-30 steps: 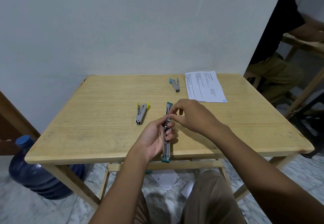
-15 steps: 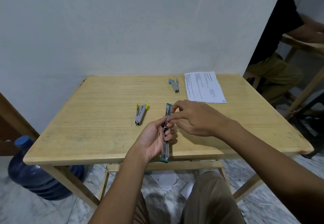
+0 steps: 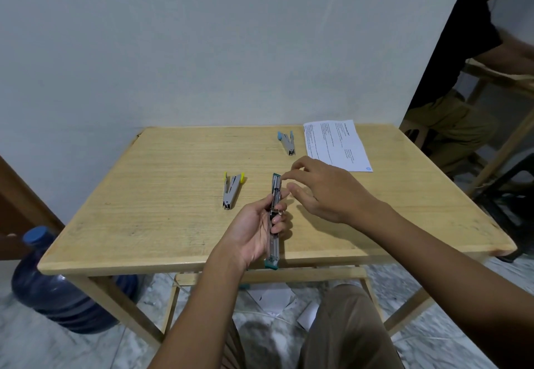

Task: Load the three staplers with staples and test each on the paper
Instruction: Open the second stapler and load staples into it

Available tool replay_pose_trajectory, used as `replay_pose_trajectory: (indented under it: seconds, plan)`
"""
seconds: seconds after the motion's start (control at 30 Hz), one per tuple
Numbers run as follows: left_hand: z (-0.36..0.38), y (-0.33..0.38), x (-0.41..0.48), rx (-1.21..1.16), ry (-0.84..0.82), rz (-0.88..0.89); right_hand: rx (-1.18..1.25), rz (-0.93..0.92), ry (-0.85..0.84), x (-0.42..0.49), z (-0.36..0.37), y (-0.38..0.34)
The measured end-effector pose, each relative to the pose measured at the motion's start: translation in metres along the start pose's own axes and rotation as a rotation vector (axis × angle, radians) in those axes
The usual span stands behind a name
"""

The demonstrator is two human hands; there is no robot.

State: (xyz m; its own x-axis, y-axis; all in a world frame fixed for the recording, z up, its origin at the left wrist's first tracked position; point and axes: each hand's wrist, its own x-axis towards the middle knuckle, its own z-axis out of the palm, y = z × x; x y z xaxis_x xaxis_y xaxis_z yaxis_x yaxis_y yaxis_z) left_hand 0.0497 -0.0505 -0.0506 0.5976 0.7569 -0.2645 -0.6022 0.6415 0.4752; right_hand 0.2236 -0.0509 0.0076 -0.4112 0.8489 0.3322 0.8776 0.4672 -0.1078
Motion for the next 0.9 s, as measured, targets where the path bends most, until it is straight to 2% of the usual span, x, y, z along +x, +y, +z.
replay_pose_trajectory:
  seconds: [0.1,0.17,0.23,0.37,0.5,0.73,0.9]
  plan:
    - [-0.002,0.0,0.001,0.022,-0.003,-0.002,0.292,0.046,0.01,-0.006,0.001,-0.004]
    - [-0.004,0.0,0.001,0.022,0.001,-0.012,0.467,-0.005,0.033,-0.014,0.006,-0.01]
    - [-0.006,0.0,0.002,0.018,0.008,-0.001,0.535,-0.054,0.086,-0.022,0.014,-0.017]
    - [-0.008,0.0,0.005,0.03,0.023,0.023,0.489,-0.088,0.222,-0.028,0.027,-0.025]
    - [-0.006,0.0,0.002,0.054,0.013,0.019,0.454,-0.04,0.346,-0.025,0.034,-0.027]
    - [0.002,0.0,-0.001,0.005,0.055,0.058,0.315,0.127,0.398,-0.013,0.042,-0.037]
    - [0.002,-0.001,0.001,0.011,0.076,0.081,0.338,0.241,0.332,-0.006,0.046,-0.037]
